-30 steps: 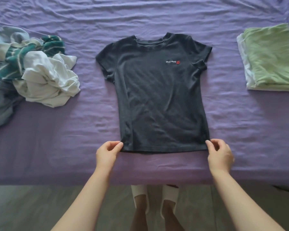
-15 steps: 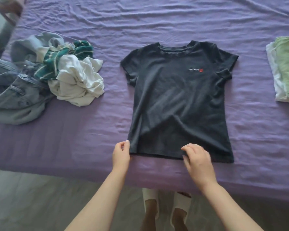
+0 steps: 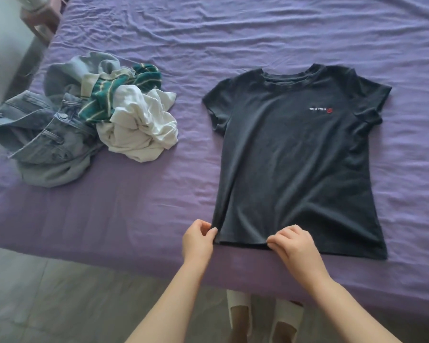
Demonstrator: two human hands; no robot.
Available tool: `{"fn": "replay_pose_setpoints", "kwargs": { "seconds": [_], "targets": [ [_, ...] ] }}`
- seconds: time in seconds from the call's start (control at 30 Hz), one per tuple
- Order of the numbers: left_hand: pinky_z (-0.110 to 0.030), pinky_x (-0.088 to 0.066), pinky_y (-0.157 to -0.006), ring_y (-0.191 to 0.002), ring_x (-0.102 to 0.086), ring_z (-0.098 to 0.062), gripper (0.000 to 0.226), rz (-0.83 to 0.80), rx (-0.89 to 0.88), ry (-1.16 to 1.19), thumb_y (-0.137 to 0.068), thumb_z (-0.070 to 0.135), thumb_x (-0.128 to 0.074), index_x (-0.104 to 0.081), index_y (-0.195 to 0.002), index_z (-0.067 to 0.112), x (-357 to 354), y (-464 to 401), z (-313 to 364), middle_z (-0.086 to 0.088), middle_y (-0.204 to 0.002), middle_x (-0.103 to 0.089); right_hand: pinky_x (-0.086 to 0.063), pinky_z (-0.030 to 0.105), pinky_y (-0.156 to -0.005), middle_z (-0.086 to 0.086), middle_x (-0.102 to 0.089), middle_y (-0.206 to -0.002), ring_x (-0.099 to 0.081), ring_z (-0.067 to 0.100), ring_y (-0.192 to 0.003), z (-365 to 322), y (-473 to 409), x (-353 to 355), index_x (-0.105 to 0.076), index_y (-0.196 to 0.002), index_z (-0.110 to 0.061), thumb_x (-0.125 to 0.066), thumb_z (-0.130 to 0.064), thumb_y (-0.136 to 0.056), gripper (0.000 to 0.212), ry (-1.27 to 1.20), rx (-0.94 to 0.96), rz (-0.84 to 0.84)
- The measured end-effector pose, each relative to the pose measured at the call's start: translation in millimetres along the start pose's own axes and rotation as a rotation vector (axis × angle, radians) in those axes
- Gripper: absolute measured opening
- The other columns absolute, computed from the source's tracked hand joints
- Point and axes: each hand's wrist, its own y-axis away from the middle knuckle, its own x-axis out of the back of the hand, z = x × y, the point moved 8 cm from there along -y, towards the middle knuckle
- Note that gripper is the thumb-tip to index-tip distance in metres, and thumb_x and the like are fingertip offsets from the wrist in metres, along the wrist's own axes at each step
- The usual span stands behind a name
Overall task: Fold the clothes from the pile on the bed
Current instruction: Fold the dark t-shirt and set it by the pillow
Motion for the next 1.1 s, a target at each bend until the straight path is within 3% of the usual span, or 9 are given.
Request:
{"fn": "replay_pose_setpoints", "kwargs": {
  "seconds": [0.1,0.23,0.4,0.5,0.6,0.7,0.83,0.93,1.1],
  "targets": [
    [-0.028,-0.040,-0.072,-0.086,-0.051,-0.017,0.011,0.105,-0.179,-0.092,-0.084,0.012,-0.063,-0.058,-0.091,0.018,7.4,4.5,17.0,0.004,-0.092,-0.050,-0.043,0.031,-0.056,-0.003,-0.064,-0.073,-0.061,0.026,-0.069,1.1,-3.5,-1.2,-0.068,-0.069,-0.016,-0.083,-0.005,-0.066,0.019,0.035,-0.030,0.032],
    [-0.027,-0.044,-0.087,-0.099,-0.053,-0.015,0.022,-0.105,-0.397,-0.170,-0.084,0.011,-0.060,-0.065,-0.105,0.016,-7.1,8.2,25.5,0.004,-0.101,-0.061,-0.047,0.032,-0.068,-0.003,-0.067,-0.080,-0.065,0.025,-0.081,-4.3,0.8,-4.1,-0.067,-0.074,-0.015,-0.075,-0.006,-0.070,0.012,0.066,0.049,0.022],
    [-0.032,-0.047,-0.081,-0.097,-0.059,-0.019,0.028,-0.007,-0.158,-0.161,-0.085,0.041,-0.065,-0.066,-0.101,0.017,-8.6,-2.8,11.4,0.001,-0.098,-0.064,-0.040,0.030,-0.073,0.003,-0.061,-0.074,-0.053,0.022,-0.084,6.6,9.8,-5.9,-0.066,-0.082,-0.008,-0.076,0.007,-0.058,0.030,0.099,0.009,0.036],
    [-0.032,-0.046,-0.076,-0.100,-0.057,-0.021,0.035,0.063,-0.068,-0.343,-0.083,0.052,-0.062,-0.065,-0.098,0.020,-12.4,-7.0,16.9,0.002,-0.100,-0.063,-0.049,0.036,-0.072,0.007,-0.062,-0.078,-0.048,0.023,-0.088,5.6,15.5,-3.5,-0.068,-0.086,-0.004,-0.070,0.009,-0.061,0.028,0.128,0.040,0.068],
    [-0.029,-0.040,-0.070,-0.096,-0.057,-0.021,0.025,0.019,-0.019,-0.343,-0.084,0.046,-0.064,-0.063,-0.091,0.022,-16.9,-12.7,18.6,0.003,-0.095,-0.063,-0.054,0.039,-0.075,0.008,-0.062,-0.078,-0.054,0.026,-0.084,2.0,20.6,-7.5,-0.069,-0.086,-0.003,-0.075,0.015,-0.058,0.034,0.147,0.088,0.023],
    [-0.026,-0.041,-0.069,-0.079,-0.058,-0.016,0.016,-0.149,0.041,-0.051,-0.082,0.033,-0.070,-0.063,-0.081,0.019,-9.7,-27.1,6.1,0.003,-0.081,-0.064,-0.053,0.039,-0.069,0.009,-0.060,-0.083,-0.048,0.025,-0.090,12.6,21.8,0.8,-0.067,-0.092,-0.002,-0.073,0.017,-0.061,0.037,0.104,-0.022,0.069],
    [-0.041,-0.054,-0.076,-0.074,-0.061,-0.025,0.012,-0.233,0.139,0.257,-0.087,0.016,-0.066,-0.058,-0.080,0.011,8.7,-27.0,-19.4,-0.013,-0.085,-0.064,-0.052,0.037,-0.075,0.008,-0.060,-0.082,-0.053,0.026,-0.086,0.8,28.5,3.6,-0.066,-0.091,-0.005,-0.070,0.010,-0.061,0.034,0.167,0.060,0.051],
    [-0.038,-0.053,-0.067,-0.076,-0.058,-0.027,0.010,-0.190,0.072,0.088,-0.089,0.011,-0.059,-0.050,-0.085,0.015,8.1,-23.4,-16.3,-0.008,-0.086,-0.059,-0.053,0.035,-0.077,0.006,-0.064,-0.081,-0.063,0.028,-0.080,-0.5,28.8,-6.6,-0.069,-0.082,-0.008,-0.081,0.008,-0.050,0.038,0.148,0.049,-0.073],
    [-0.040,-0.043,-0.075,-0.094,-0.055,-0.033,0.033,0.111,-0.389,-0.556,-0.072,-0.003,-0.062,-0.063,-0.101,0.014,12.7,-0.9,48.4,-0.008,-0.101,-0.062,-0.052,0.045,-0.077,0.009,-0.066,-0.095,-0.061,0.031,-0.090,49.7,33.0,25.3,-0.070,-0.092,-0.005,-0.072,0.002,-0.076,0.017,-0.034,-0.275,0.058]
  ]
}}
